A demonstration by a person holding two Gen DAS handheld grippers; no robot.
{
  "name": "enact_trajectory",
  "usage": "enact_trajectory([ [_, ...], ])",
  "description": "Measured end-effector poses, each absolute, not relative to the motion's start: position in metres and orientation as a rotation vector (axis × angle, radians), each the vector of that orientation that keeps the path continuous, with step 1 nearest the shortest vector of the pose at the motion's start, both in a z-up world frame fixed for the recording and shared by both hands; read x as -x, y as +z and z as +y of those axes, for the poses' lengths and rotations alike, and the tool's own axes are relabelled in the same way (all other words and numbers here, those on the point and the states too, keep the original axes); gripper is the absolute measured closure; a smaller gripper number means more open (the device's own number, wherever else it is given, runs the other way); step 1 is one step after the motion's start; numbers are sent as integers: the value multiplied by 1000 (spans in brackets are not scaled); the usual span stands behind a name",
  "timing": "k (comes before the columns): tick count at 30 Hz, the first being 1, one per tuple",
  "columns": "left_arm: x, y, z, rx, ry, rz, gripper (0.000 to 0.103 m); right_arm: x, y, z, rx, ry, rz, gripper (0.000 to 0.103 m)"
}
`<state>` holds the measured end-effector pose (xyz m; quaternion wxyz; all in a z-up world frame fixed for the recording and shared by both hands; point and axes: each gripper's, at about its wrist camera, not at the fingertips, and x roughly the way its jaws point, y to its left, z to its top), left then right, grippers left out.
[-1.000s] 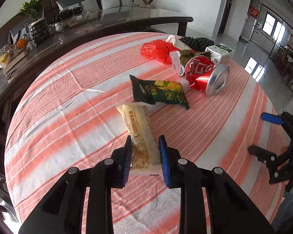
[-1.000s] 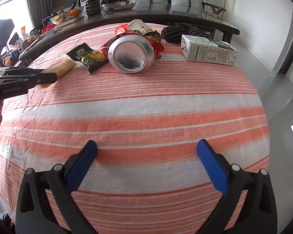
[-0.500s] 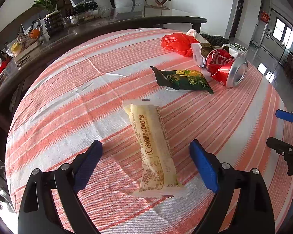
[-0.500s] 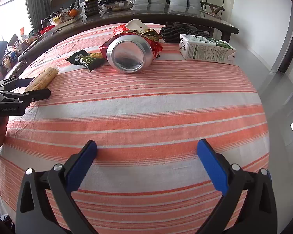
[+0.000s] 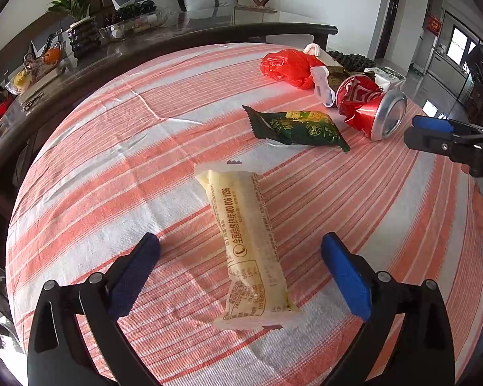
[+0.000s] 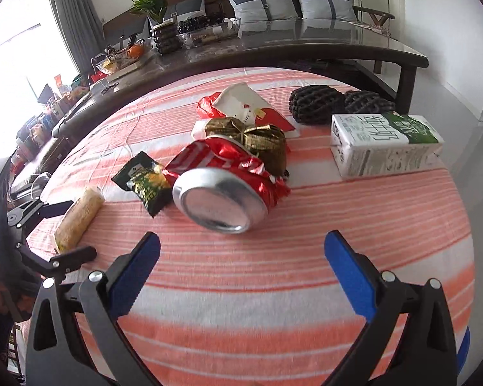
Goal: Collect trash
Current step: 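Grasp the crushed red can with the right gripper while the left gripper grasps the cream bread bag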
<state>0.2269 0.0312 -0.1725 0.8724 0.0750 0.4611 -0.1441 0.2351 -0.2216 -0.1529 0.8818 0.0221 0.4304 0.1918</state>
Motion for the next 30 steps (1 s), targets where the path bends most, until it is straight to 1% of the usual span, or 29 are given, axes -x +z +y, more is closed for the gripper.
enact_trajectory([
  [4, -227, -173, 31, -157, -301, 963, 4, -240, -153, -204, -81, 550, 911, 5],
  [8, -227, -172, 31, -156, -301, 963, 4, -212, -141, -185, -89, 767, 903, 6],
  [13, -227, -172, 31, -156, -301, 963, 4, -191, -133, -186, 116, 699, 882, 5],
  [18, -227, -172, 31, -156, -301, 963, 4, -224, -135, -204, 240, 576, 879, 5],
  [20, -227, -172, 31, -156, -301, 963, 4, -243, -139, -199, 282, 593, 917, 5],
  [27, -227, -172, 31, -155, -302, 963, 4, -274, -143, -161, 356, 681, 924, 7],
  [28, -227, -173, 31, -155, -302, 963, 4, -275, -144, -158, 346, 693, 933, 11],
  [29, -227, -173, 31, -155, -302, 963, 4, -274, -145, -157, 334, 705, 944, 35],
  [30, -227, -172, 31, -155, -302, 963, 4, -272, -146, -157, 333, 699, 950, 45],
])
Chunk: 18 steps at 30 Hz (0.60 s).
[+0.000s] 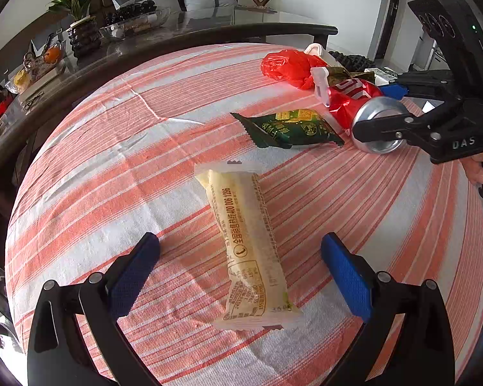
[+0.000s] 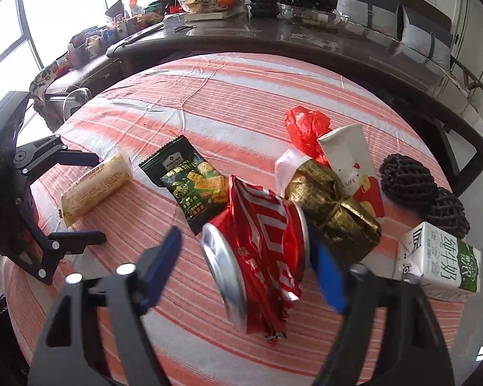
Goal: Collect trash
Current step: 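Grasp the crushed red can with the right gripper while the left gripper grasps the cream bread bag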
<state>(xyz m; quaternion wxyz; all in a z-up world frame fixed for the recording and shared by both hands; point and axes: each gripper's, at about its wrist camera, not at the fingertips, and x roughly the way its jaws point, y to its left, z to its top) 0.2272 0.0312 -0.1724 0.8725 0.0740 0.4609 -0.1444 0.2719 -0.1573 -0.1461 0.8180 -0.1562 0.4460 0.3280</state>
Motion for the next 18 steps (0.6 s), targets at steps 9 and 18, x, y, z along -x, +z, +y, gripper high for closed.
enact_trajectory([
  [9, -227, -172, 31, -153, -303, 963, 4, -204, -135, -191, 200, 429, 999, 46],
  [18, -218, -166, 39, -101, -433, 989, 5, -166, -150, -210, 184, 407, 1061, 46],
])
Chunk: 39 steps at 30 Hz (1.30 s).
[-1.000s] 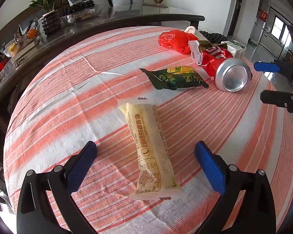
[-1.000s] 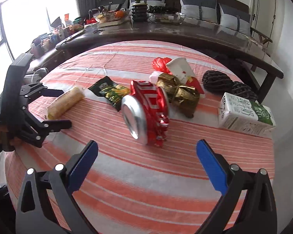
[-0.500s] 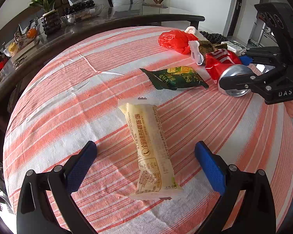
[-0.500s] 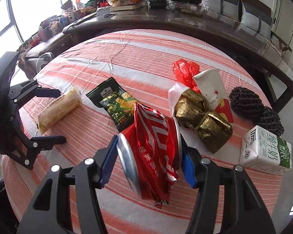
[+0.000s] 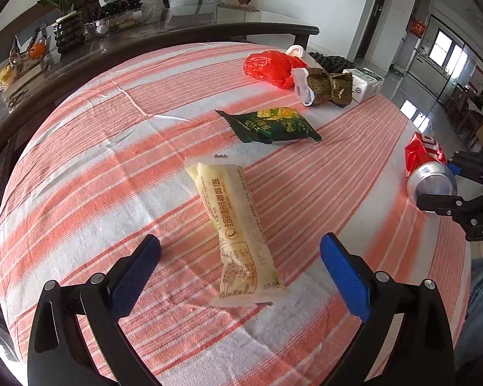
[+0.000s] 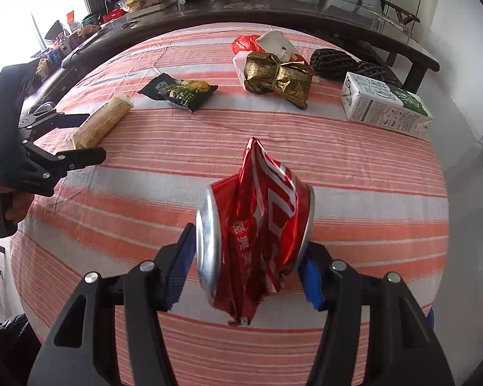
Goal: Collect trash
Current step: 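Grasp the crushed red can with the right gripper while the left gripper grasps the cream bread bag, then carry the bread bag and red can to the blue wastebasket and release both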
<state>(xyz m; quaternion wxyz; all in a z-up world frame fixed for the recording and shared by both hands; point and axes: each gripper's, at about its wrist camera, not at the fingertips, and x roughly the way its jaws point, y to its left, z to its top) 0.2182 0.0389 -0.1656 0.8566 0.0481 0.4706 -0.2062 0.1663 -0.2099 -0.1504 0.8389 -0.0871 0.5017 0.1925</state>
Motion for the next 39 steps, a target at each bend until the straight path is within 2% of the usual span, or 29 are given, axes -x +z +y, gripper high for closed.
enact_trajectory([
  [7, -220, -164, 42, -90, -426, 998, 18, -176, -142, -211, 164, 430, 1064, 45],
  [10, -225, -162, 41, -95, -386, 1009, 31, -182, -143, -212, 128, 431, 1071, 45],
  [11, -226, -161, 39, -109, -375, 1010, 40, -184, -143, -212, 121, 430, 1072, 46],
  [12, -226, -161, 38, -118, -370, 1007, 57, -184, -144, -212, 115, 430, 1072, 47],
  [13, -225, -160, 38, -123, -369, 1005, 66, -185, -144, -213, 108, 429, 1070, 48],
  [14, -225, -159, 38, -117, -378, 1006, 83, -185, -144, -213, 104, 426, 1069, 49],
  [20, -205, -152, 37, -60, -444, 976, 86, -169, -128, -229, 31, 402, 1005, 49],
  [26, -178, -131, -1, -32, -562, 932, 86, -140, -108, -284, -99, 362, 942, 49],
  [32, -160, -104, -90, -39, -744, 898, 86, -104, -101, -388, -179, 166, 909, 49],
  [39, -138, -97, -236, -119, -967, 904, 86, -63, -119, -514, -258, -93, 927, 49],
])
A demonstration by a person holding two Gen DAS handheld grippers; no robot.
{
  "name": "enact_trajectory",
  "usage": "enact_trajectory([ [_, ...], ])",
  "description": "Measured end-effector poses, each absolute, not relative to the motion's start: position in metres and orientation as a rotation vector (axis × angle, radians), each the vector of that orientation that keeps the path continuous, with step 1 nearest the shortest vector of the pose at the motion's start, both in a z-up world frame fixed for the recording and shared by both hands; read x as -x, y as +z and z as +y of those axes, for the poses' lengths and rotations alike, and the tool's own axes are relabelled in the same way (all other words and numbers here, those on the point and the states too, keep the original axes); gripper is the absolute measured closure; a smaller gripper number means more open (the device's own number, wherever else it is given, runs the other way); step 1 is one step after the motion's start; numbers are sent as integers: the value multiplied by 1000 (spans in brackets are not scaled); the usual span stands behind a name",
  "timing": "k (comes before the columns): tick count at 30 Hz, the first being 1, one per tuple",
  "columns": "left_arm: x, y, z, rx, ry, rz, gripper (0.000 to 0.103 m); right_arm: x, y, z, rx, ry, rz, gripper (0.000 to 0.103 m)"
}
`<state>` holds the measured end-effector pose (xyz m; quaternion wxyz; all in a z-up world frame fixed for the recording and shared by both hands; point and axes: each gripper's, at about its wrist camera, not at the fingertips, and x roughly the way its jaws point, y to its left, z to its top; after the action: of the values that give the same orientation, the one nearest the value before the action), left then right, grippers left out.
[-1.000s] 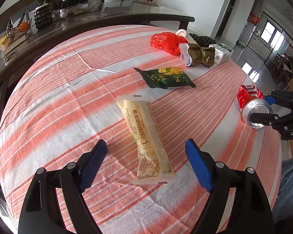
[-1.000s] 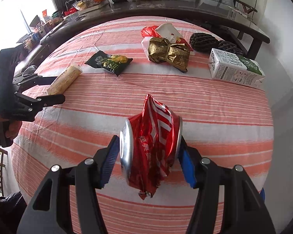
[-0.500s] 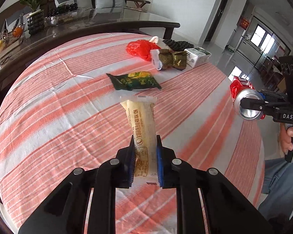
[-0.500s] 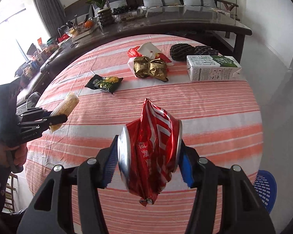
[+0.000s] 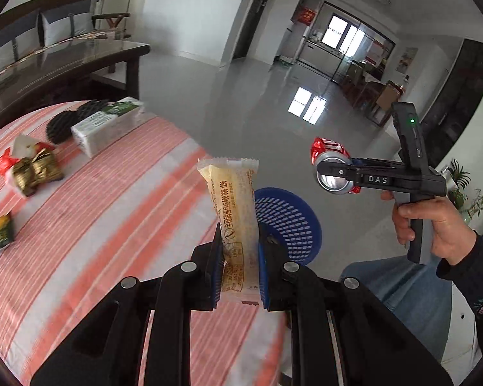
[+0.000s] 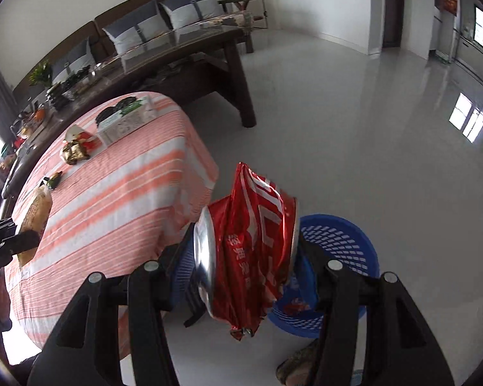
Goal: Collect trash
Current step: 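Carry the bread bag and red can to the blue wastebasket and release both, then move both open grippers back over the table toward the green cracker bag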
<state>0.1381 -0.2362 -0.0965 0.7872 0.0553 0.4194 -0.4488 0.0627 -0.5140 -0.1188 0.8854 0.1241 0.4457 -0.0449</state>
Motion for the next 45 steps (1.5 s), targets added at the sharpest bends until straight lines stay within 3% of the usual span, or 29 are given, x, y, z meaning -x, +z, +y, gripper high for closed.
enact_trajectory([
  [10, -120, -166, -410, -223, -1073, 1002, 85, -49, -180, -606, -383, -226, 972, 49],
  [22, -142, -257, -501, -273, -1026, 1105, 84, -53, -213, -647, -468, -239, 998, 48],
  [23, -142, -262, -506, -280, -1019, 1112, 81, -55, -214, -648, -463, -243, 1000, 47],
  [25, -150, -271, -515, -271, -990, 1138, 48, -56, -216, -652, -474, -244, 998, 40],
  [26, -154, -272, -517, -249, -982, 1141, 35, -57, -216, -653, -488, -252, 992, 24],
  [32, -164, -249, -506, -186, -947, 1114, 31, -47, -190, -663, -508, -313, 876, 21],
  [34, -155, -223, -488, -173, -947, 1056, 24, -43, -171, -656, -449, -342, 815, 19],
  [36, -141, -194, -464, -157, -959, 987, 12, -42, -152, -643, -378, -369, 750, 9],
  [39, -123, -161, -411, -166, -957, 896, 6, -41, -135, -618, -299, -388, 685, 6],
  [45, -103, -153, -294, -302, -781, 860, 5, -56, -137, -538, -161, -269, 687, 5],
])
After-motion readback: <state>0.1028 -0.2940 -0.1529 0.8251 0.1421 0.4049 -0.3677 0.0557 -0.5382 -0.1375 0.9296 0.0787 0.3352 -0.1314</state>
